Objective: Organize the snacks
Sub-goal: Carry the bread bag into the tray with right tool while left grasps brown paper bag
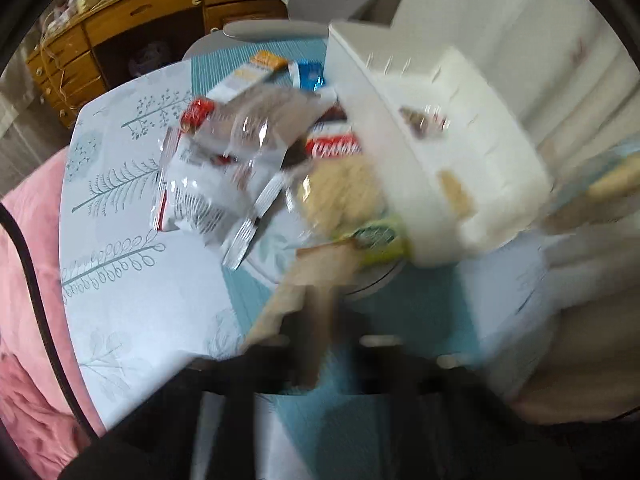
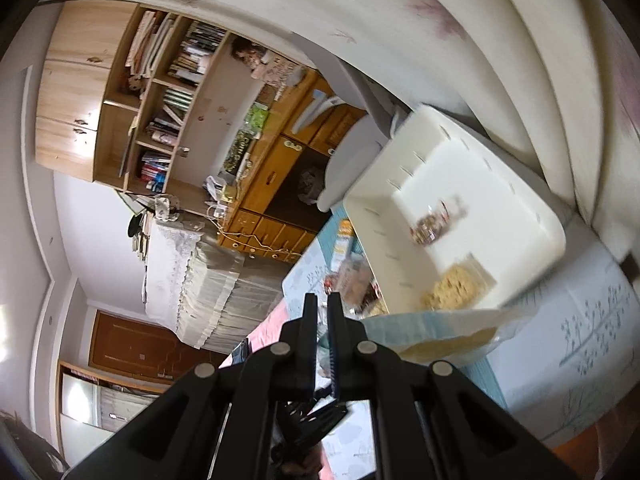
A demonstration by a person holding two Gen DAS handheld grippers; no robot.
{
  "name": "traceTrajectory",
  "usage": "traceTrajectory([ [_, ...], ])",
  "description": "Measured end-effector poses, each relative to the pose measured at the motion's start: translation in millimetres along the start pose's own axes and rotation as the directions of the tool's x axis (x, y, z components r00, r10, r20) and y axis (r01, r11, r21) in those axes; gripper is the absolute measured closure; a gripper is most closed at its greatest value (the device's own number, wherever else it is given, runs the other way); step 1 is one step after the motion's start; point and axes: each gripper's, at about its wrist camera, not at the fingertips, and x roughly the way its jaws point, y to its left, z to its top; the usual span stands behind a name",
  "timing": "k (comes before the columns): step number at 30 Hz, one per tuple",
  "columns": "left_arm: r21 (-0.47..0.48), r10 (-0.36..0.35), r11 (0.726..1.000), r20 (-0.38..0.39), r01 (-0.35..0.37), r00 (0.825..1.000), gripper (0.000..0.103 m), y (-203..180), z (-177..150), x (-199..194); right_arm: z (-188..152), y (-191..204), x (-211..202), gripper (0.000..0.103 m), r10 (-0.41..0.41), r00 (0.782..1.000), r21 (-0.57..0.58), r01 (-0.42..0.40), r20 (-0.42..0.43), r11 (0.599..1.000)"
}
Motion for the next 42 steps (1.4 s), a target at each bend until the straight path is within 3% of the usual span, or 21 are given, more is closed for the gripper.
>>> traceTrajectory([
  [7,-0.051,-0.084,0.995,0.089,0.089,0.992,0.099,-19,32,-32,29,6,9,0.098,-0.004,0.999,-0.063,0.006,0.032,0.998],
  [16,-0.063,-0.113,0.991,0.079,0.118,0.99,0.098,-43,41,-31,61,-14,21,0.093,-0.11,0.99,-0.052,0.115,0.093,0.992],
  [19,-0.086,-0.104,0.99,0.069,0.11,0.992,0.095,-43,36,-30,64,-27,30,0.093,-0.089,0.994,0.001,0.089,0.061,0.996],
  [28,-0.153,-0.015,0.988,0.036,0.021,0.999,0.074,-25,19,-29,45,-36,64,0.093,-0.085,0.995,0.04,0.087,-0.051,0.995],
  [32,-0.15,0.01,0.989,0.008,-0.008,1.0,0.058,-16,11,-27,28,-34,77,0.093,-0.096,0.991,0.046,0.1,-0.094,0.994],
  [36,-0.116,0.018,0.993,-0.018,-0.02,1.0,0.049,-7,3,-23,7,-32,86,0.079,-0.102,0.986,0.064,0.111,-0.129,0.992],
  [42,-0.045,0.034,0.998,-0.076,-0.037,0.997,0.034,9,-6,-15,-25,-30,97,0.067,-0.121,0.979,0.121,0.142,-0.165,0.982],
])
